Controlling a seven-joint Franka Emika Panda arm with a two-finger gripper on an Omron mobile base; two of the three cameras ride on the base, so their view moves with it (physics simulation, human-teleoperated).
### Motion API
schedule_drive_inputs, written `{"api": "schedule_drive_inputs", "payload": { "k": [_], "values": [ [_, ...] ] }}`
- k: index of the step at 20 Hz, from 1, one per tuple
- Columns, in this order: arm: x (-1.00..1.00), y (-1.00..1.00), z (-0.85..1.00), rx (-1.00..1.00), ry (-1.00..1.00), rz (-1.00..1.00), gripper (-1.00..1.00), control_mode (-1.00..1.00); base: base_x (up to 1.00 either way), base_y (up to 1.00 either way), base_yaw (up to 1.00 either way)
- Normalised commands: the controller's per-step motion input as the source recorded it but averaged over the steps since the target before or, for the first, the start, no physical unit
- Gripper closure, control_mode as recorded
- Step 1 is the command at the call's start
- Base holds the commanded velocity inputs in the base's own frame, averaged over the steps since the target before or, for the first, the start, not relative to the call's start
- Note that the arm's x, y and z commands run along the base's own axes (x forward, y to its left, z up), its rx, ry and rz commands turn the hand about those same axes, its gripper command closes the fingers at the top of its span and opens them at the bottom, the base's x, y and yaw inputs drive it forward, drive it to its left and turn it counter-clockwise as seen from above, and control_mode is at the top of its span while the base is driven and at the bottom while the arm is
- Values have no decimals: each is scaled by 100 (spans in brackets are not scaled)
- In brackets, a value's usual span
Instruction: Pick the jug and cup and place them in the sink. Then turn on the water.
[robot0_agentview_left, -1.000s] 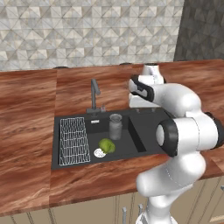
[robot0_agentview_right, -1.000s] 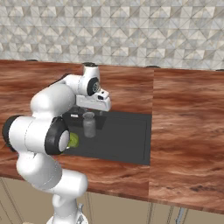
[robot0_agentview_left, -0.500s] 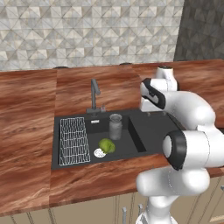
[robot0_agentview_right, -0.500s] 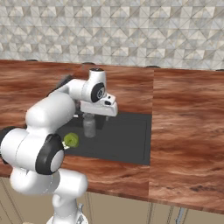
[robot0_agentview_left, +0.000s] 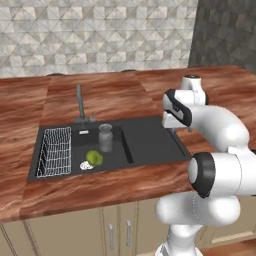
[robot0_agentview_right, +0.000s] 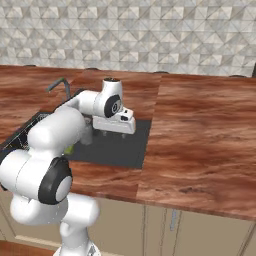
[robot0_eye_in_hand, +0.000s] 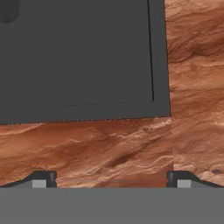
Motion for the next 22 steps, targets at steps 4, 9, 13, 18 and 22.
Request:
{"api": "schedule_drive_inputs", "payload": {
  "k": [4,9,13,18,22],
  "values": [
    [0,0,0,0,0,0,-100,100,-28,-87,0],
    [0,0,0,0,0,0,-100,100,-5,-82,0],
    [0,0,0,0,0,0,-100,100,0,-78,0],
    [0,0,0,0,0,0,-100,100,0,-77,0],
    [0,0,0,0,0,0,-100,100,0,-75,0]
  ]
}}
